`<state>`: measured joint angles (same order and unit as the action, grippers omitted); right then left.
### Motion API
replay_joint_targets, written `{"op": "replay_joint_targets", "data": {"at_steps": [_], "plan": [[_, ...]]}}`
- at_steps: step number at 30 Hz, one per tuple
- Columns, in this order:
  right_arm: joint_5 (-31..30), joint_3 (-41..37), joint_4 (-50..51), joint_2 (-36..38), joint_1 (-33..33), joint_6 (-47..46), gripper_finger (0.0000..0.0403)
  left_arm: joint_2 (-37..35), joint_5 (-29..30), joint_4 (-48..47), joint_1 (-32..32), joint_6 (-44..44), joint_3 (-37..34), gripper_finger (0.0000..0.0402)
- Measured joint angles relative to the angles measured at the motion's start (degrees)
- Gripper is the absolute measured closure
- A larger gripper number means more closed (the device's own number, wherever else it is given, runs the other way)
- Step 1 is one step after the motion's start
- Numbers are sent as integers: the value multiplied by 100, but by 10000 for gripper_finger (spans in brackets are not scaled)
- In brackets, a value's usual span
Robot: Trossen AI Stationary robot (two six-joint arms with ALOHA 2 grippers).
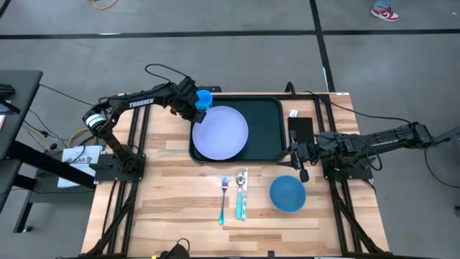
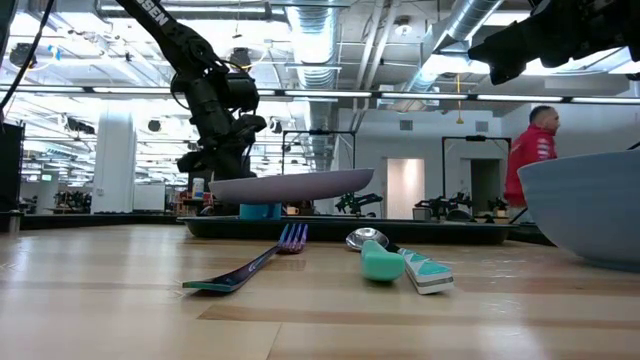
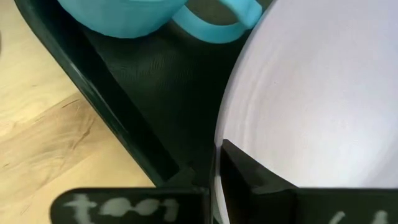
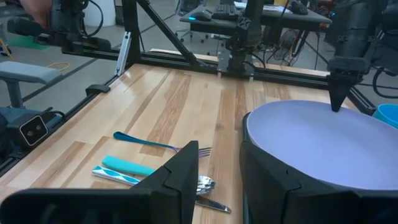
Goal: Set up tray
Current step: Put the violet plate on the black serving tray to the bottom right of the blue mug
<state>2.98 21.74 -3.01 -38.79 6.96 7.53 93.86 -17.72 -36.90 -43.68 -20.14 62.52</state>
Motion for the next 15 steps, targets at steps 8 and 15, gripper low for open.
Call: {"op": "replay_joint_targets", "data": {"at_steps": [8,15], "plan": [[0,1,0,-1,1,0,295,0,46,41,0,46,0,401],[0,2,0,-1,0,0,295,0,106,28,77,48,0,401]]}}
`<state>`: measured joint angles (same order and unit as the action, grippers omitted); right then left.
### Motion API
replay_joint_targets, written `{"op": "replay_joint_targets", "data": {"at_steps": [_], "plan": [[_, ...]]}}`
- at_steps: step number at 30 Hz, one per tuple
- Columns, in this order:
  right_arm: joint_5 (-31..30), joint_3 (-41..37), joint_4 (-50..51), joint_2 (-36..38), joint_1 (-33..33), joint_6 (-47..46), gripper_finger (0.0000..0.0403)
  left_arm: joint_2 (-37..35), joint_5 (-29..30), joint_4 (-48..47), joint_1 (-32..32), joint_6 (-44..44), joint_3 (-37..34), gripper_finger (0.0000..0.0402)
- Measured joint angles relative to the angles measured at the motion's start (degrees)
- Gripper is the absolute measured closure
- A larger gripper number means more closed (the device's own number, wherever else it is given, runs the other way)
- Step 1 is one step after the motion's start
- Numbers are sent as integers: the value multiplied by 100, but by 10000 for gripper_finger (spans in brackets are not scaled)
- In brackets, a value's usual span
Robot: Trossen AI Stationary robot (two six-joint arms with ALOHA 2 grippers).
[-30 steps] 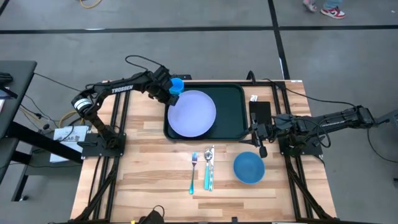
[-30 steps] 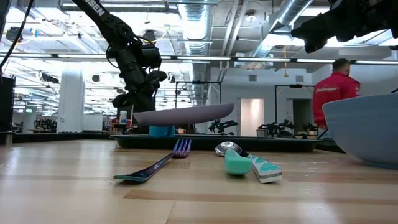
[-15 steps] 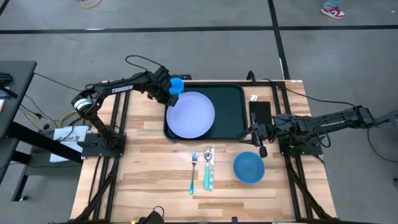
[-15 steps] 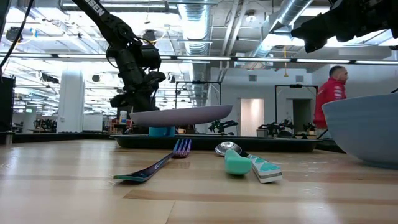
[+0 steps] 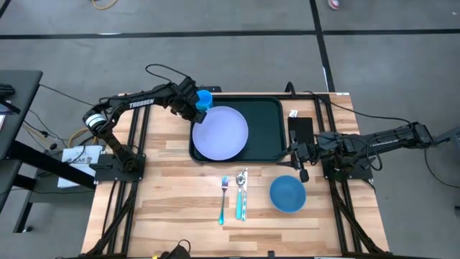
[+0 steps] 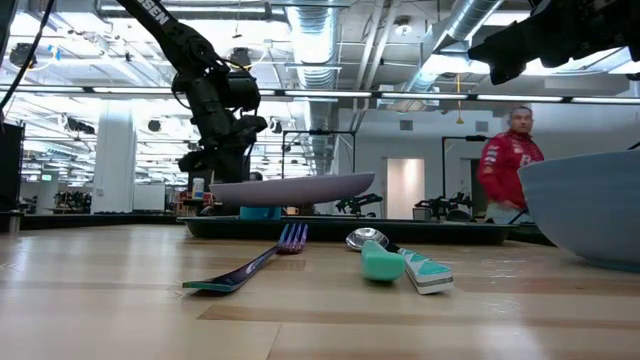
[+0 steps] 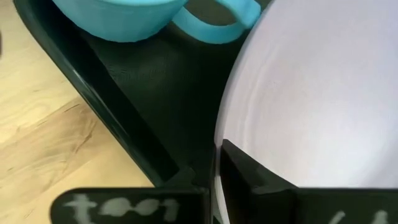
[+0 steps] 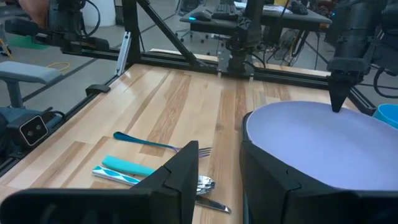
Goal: Set up tray
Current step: Put the violet plate on the black serving tray to the bottom right of the blue mug
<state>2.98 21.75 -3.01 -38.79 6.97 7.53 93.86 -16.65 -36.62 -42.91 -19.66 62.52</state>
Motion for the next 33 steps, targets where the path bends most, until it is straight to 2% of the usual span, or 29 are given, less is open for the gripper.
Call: {"op": "replay_joint_targets", "data": {"at_steps": [13,22,33], "plan": [[0,-2,0,-1,1,2,295,22,-17,-168,143,50,-4,401],[0,-2,0,-2,-3,0,295,822,-101,116,129,103,-7,401],[0,-2,35,-2,-3,44,295,723,149,341,-62,214,-2,401]]}}
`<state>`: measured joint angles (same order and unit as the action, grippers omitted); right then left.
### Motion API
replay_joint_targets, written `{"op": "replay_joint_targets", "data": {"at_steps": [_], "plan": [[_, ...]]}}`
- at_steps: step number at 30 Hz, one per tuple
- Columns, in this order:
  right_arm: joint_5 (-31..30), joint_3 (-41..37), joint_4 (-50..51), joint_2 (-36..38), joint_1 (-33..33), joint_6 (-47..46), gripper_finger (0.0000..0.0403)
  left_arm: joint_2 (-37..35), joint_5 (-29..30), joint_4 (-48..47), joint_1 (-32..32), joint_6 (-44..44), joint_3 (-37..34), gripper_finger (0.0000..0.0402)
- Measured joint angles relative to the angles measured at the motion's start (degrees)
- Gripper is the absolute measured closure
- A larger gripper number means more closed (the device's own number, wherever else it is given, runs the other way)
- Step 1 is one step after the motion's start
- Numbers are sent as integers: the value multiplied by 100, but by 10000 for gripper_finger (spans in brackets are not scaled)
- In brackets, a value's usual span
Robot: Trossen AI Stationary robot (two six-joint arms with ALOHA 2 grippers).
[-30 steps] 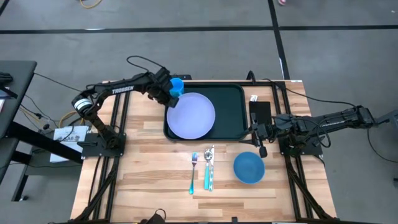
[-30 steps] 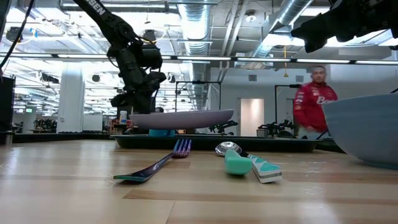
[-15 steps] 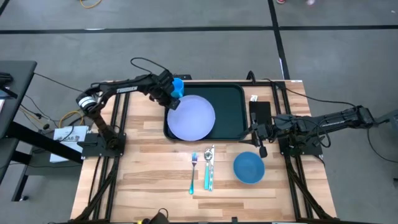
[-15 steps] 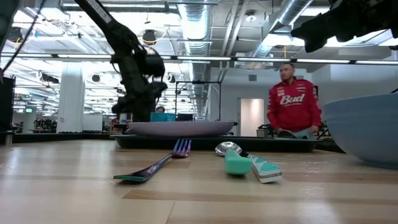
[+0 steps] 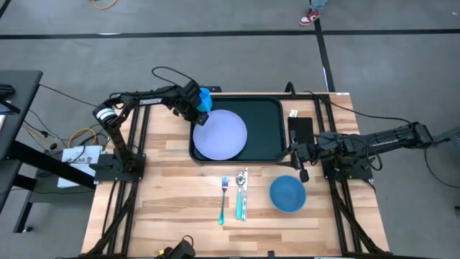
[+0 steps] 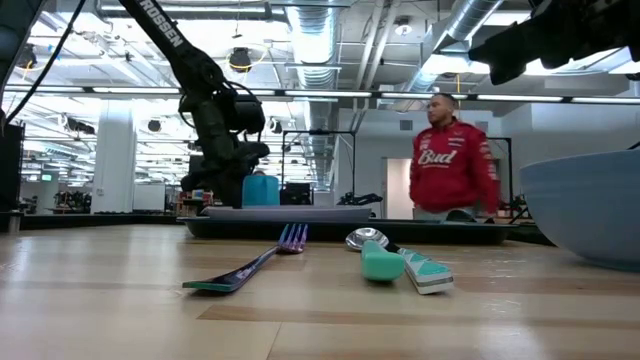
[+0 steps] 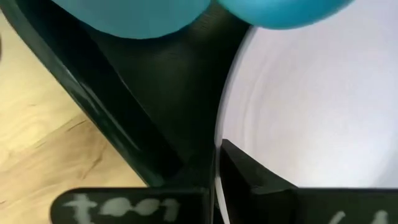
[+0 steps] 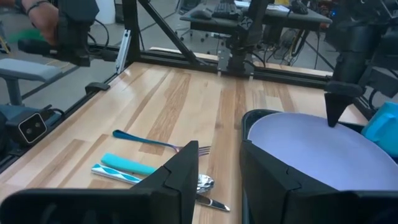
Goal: Set up tray
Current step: Put the violet plate on the black serving tray to the bottom right of the blue mug, then put the blue bowl on the violet plate
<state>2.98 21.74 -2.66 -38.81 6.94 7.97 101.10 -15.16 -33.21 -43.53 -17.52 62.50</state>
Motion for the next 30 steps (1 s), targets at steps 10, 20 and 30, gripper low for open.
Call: {"op": "replay_joint_targets", "data": {"at_steps": [10,20,30], "plan": [[0,0,9,1,2,0,295,0,-370,-44,95,113,0,401],[0,0,9,1,2,0,295,-2,-365,-26,146,103,0,390],[0,0,10,1,2,0,295,-7,-234,-22,146,-242,0,296]]}}
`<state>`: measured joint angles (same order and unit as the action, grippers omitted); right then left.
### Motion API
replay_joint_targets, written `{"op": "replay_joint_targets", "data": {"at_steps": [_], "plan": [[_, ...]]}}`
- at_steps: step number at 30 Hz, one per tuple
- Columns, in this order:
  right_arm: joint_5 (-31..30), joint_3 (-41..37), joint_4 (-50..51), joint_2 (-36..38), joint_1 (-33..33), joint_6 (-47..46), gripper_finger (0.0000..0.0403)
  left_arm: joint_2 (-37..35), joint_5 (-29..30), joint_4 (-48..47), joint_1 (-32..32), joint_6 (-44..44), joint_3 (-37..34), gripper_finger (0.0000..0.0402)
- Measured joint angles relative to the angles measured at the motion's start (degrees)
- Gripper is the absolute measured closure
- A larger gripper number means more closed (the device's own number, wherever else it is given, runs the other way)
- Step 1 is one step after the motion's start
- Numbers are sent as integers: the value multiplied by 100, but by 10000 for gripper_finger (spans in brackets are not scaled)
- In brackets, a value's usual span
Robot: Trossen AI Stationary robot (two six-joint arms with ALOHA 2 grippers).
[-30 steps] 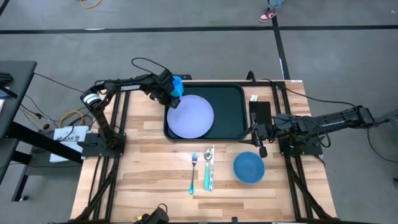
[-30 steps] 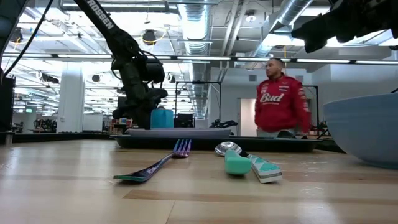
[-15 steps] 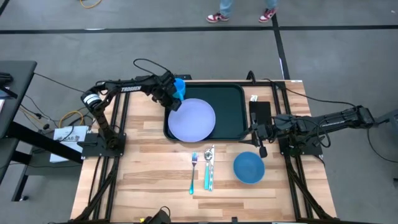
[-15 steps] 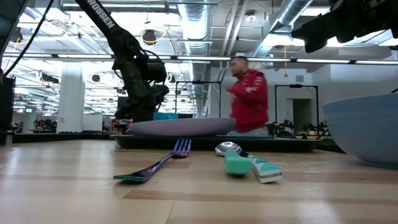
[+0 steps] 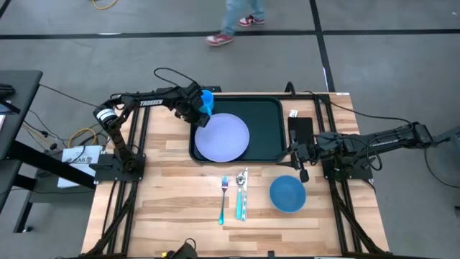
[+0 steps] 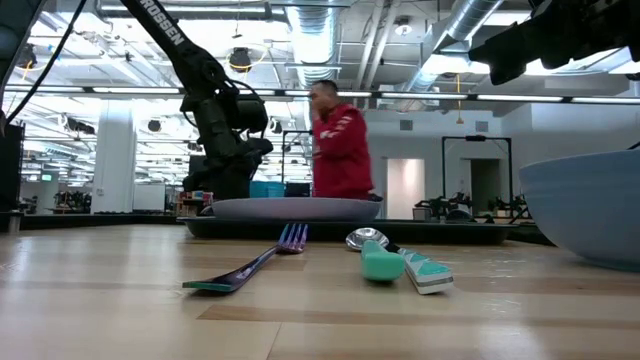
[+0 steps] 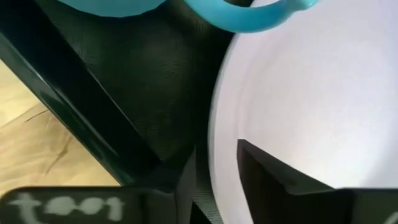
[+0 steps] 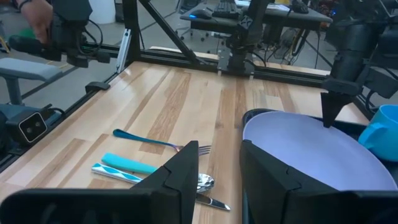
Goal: Set up tray
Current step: Put the blue bowl on the violet plate
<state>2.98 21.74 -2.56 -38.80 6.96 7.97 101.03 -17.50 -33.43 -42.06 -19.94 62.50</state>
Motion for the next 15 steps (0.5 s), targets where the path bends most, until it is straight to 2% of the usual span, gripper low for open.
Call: {"op": "replay_joint_targets", "data": {"at_steps": [8,15], "plan": [[-1,0,67,1,0,0,295,-158,-16,-1,78,-68,0,269],[-1,0,67,0,0,0,295,-741,87,-6,93,67,0,269]]}}
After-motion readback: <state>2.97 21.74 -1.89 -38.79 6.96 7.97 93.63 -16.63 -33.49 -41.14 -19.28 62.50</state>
